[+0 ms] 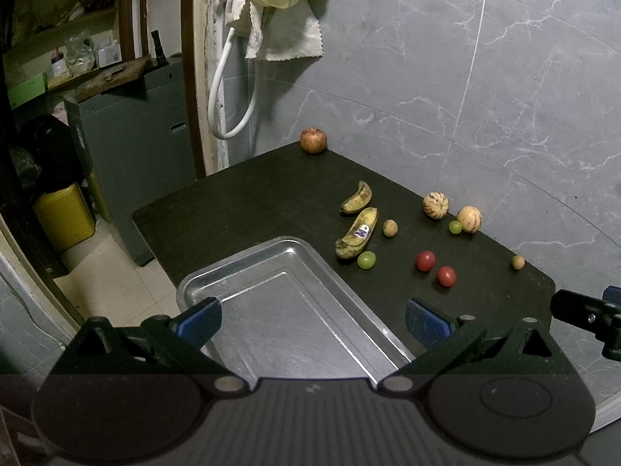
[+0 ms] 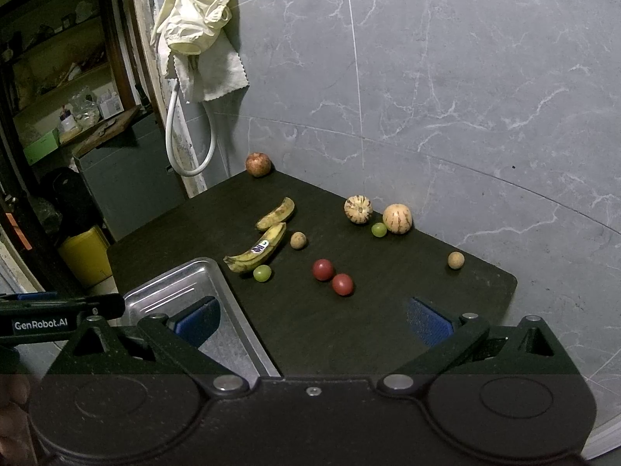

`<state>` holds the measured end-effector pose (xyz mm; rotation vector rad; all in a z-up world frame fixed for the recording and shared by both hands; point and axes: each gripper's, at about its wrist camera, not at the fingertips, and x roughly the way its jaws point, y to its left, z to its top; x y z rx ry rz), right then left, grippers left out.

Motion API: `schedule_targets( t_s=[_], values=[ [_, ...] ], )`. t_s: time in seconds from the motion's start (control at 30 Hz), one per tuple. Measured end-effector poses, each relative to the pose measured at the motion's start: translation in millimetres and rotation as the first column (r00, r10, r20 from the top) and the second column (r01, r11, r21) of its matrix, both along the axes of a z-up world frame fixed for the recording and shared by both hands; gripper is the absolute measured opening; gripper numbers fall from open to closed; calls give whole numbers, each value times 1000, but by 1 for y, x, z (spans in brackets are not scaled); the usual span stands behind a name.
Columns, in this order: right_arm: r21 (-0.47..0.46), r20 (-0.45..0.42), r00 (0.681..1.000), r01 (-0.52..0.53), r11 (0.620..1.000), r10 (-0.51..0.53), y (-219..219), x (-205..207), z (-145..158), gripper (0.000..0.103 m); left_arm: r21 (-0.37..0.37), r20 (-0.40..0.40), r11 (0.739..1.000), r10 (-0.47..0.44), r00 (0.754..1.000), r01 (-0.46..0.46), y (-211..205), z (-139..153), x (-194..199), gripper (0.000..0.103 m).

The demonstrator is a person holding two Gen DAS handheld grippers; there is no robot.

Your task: Organize fruits

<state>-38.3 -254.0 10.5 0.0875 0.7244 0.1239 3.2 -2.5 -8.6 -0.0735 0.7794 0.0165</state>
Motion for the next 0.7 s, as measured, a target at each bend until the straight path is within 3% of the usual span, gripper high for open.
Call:
schedule_targets(
  t_s=[0.7],
  values=[
    [-2, 2, 1000, -3, 1000, 3, 0, 2, 0, 102, -3, 0, 1000, -1, 1000, 1, 0, 0, 0, 103]
  ],
)
